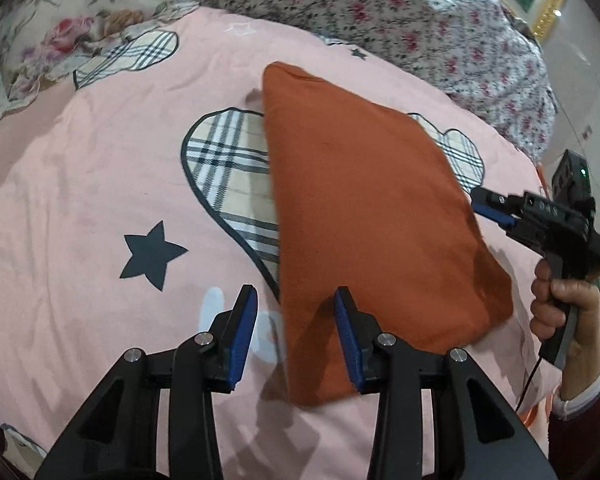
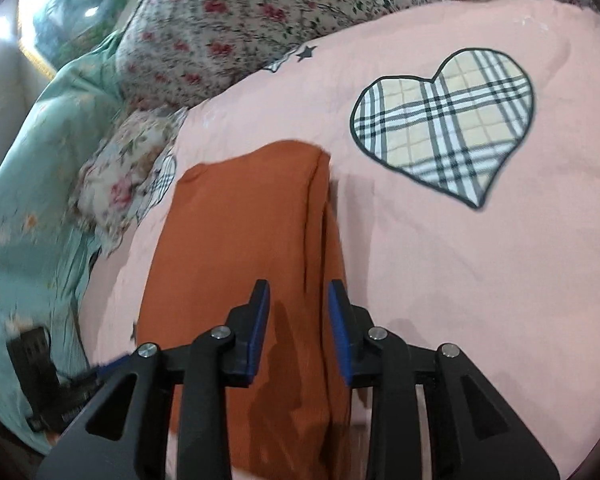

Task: Fold small clothes
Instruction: 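Release the sweater and pull both grippers back from it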

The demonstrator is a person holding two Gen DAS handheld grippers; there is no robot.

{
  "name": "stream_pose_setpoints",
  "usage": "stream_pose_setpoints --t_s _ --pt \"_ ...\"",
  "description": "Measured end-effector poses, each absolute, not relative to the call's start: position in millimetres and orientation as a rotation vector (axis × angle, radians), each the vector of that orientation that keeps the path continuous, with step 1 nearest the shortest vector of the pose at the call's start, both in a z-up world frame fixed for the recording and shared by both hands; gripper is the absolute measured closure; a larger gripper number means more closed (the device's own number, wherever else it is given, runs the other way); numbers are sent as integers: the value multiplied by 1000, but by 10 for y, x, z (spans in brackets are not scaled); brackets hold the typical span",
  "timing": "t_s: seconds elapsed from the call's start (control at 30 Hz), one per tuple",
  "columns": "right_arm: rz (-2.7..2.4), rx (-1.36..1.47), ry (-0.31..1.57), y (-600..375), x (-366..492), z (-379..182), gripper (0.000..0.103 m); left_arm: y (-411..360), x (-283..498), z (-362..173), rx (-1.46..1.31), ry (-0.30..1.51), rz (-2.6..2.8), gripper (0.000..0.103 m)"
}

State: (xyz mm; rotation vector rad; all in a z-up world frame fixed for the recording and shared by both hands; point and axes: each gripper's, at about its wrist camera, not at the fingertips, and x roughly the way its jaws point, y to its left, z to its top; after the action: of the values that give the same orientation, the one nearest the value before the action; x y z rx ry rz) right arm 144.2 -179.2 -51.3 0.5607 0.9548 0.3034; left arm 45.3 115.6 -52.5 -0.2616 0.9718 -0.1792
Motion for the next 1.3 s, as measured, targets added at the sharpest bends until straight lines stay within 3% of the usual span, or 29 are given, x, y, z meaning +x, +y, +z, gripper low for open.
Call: stream_pose_setpoints --t_s 0.13,0.17,0.2,0.23,0.33,0.43,0.9,1.13,1.3 --pt "318 612 972 -1799 1758 -631 72 1208 552 -565 -305 982 -193 58" --pt "322 608 988 -1766 1842 -667 77 1209 559 -576 -309 986 -194 58" --pt "329 598 1000 -1749 1888 -680 91 1206 578 -577 -311 989 -194 58" --pt "315 578 1003 -1728 1911 -648 93 1200 590 -570 -312 987 -196 58" --pt "306 563 940 -1782 1840 -499 93 1167 611 -596 -299 990 -196 55" --pt "251 469 1003 -1698 1882 -707 93 1145 644 -676 -297 1010 -189 49" --pt "225 491 986 -1827 1737 -714 91 1107 608 -665 -274 1020 -173 49" --pt "289 492 884 -1720 1389 -219 90 1097 587 -693 -250 1031 -180 49" --pt "330 449 965 -1574 1144 -386 90 1088 570 -727 -244 1037 -186 49"
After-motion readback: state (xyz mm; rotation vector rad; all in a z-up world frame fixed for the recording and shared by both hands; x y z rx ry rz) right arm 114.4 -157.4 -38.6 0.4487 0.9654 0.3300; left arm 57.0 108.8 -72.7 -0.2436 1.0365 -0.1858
